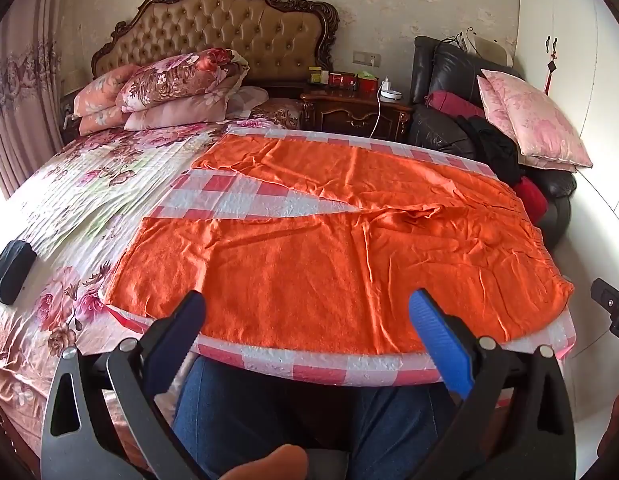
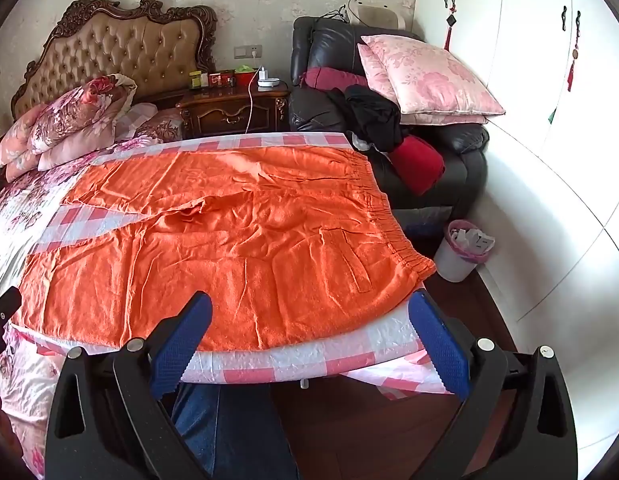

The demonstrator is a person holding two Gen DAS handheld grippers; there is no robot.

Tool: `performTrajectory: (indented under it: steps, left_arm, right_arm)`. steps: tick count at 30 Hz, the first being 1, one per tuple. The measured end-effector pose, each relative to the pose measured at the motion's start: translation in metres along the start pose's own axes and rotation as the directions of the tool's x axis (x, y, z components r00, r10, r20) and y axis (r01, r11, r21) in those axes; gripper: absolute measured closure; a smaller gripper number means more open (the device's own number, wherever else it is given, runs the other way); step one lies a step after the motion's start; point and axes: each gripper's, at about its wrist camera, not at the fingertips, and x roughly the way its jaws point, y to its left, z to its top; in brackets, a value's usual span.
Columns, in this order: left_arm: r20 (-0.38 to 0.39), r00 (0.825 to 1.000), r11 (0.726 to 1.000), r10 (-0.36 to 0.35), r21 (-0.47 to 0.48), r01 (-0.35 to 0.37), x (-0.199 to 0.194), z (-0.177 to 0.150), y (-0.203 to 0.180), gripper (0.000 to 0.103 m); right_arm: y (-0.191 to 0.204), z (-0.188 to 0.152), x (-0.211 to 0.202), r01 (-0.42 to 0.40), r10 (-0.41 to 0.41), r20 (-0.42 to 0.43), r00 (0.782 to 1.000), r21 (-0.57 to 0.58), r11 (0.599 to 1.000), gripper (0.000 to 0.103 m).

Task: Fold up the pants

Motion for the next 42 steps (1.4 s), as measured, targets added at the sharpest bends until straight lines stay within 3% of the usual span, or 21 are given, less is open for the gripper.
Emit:
performTrajectory:
  steps: [42]
  left_arm:
    - [-0.002, 1.0, 1.0, 0.0, -0.004, 0.0, 0.0007, 0.0002, 0.0014, 0.002]
  right_arm:
    - [-0.0025, 0.0049, -0.0051, -0.002, 0.002, 0.008, 1.0, 0.003, 1.0, 0.007]
